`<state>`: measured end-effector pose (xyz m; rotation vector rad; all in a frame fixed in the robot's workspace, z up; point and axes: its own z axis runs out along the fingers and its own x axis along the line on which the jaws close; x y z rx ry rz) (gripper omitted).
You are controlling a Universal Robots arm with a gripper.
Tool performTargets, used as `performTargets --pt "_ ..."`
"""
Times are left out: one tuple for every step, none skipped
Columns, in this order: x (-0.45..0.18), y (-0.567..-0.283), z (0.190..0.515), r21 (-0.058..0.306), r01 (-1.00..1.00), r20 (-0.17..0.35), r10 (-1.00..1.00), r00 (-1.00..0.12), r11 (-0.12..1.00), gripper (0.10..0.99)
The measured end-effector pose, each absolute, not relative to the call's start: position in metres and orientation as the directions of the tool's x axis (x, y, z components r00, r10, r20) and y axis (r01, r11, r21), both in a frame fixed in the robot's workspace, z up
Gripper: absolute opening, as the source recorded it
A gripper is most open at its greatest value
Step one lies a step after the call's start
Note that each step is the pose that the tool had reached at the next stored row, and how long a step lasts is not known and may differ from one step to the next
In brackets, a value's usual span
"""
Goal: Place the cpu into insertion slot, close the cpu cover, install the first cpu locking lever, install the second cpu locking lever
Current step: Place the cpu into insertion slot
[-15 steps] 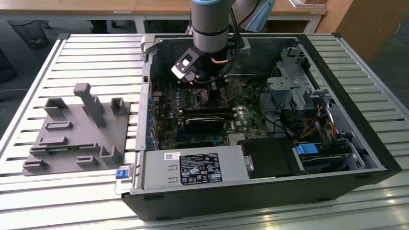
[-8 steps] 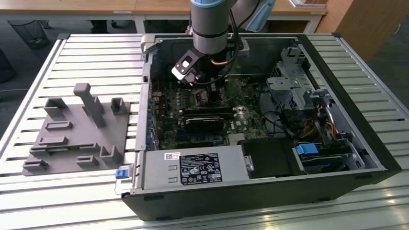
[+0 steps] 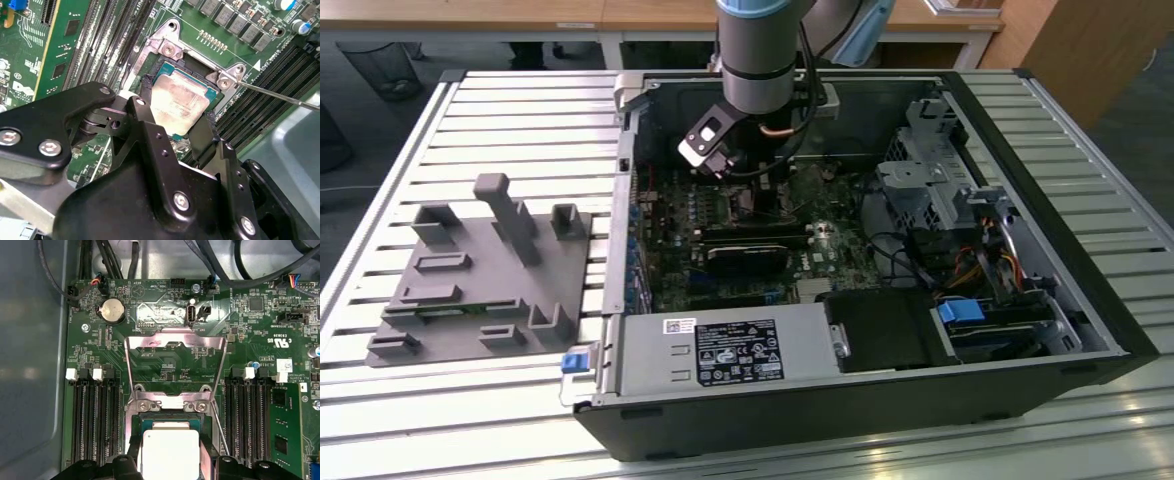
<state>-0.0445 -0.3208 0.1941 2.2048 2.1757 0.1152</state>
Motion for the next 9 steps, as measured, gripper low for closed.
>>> performTargets --pt "-0.0445 -0.3207 0.1936 0.082 0.997 0.024 1.0 0.012 -0.014 0.541" --pt "-0.0445 -0.3207 0.1932 0.082 0.997 0.023 1.0 0.013 -0.014 0.541" --pt "-0.0445 -0.3208 0.1928 0.081 0.997 0.023 1.0 0.012 -0.014 0.541" --pt "-0.0445 -0.3208 0.1924 0.081 0.997 0.023 1.0 0.013 -0.014 0.541" --pt "-0.0445 -0.3208 0.192 0.081 0.997 0.023 1.0 0.013 -0.014 0.541" --pt "-0.0445 -0.3208 0.1917 0.081 0.997 0.023 1.0 0.013 -0.014 0.541" --pt "-0.0445 -0.3208 0.1917 0.081 0.997 0.023 1.0 0.013 -0.014 0.541" --pt "-0.0445 -0.3208 0.1917 0.081 0.997 0.023 1.0 0.013 -0.014 0.541" --pt "-0.0445 -0.3208 0.1916 0.081 0.997 0.023 1.0 0.013 -0.014 0.541"
